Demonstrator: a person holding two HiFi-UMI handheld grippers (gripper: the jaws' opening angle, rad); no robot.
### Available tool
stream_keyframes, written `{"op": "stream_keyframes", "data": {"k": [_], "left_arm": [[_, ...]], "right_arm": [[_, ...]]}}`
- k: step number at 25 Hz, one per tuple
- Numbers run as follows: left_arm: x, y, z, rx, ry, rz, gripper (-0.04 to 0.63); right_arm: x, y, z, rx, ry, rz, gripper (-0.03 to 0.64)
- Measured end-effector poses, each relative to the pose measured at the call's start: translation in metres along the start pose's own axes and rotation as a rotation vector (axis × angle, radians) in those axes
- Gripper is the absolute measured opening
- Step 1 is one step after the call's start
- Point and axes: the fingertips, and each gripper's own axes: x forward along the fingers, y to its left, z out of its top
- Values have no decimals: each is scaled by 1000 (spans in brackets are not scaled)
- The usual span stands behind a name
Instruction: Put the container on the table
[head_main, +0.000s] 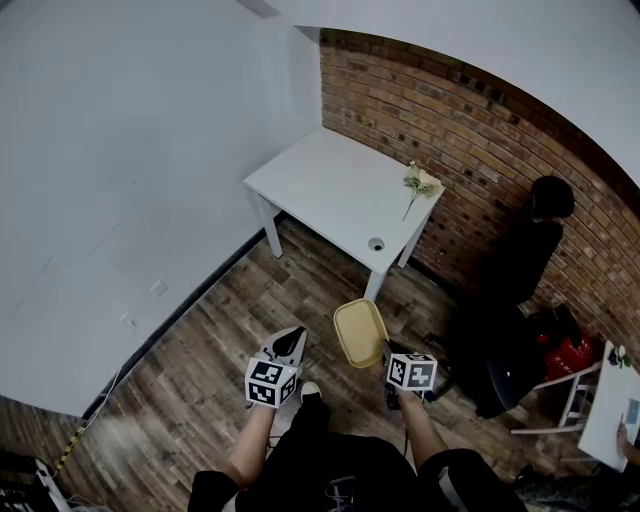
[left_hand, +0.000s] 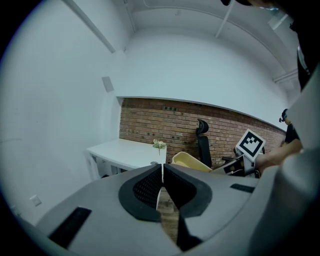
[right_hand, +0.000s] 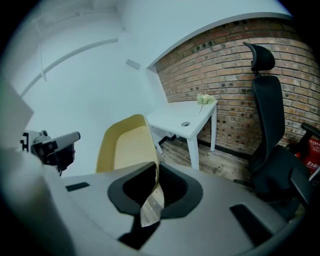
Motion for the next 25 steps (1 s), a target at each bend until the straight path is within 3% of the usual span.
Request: {"op": "stream_keyframes", "data": {"k": [13,25], "left_arm": [[62,99,39,9,12,-45,20],[92,177,48,0,15,-45,20]], "right_arm": [[83,25,72,53,-17,-23,40],[154,50,114,56,-25,-25,40]]}}
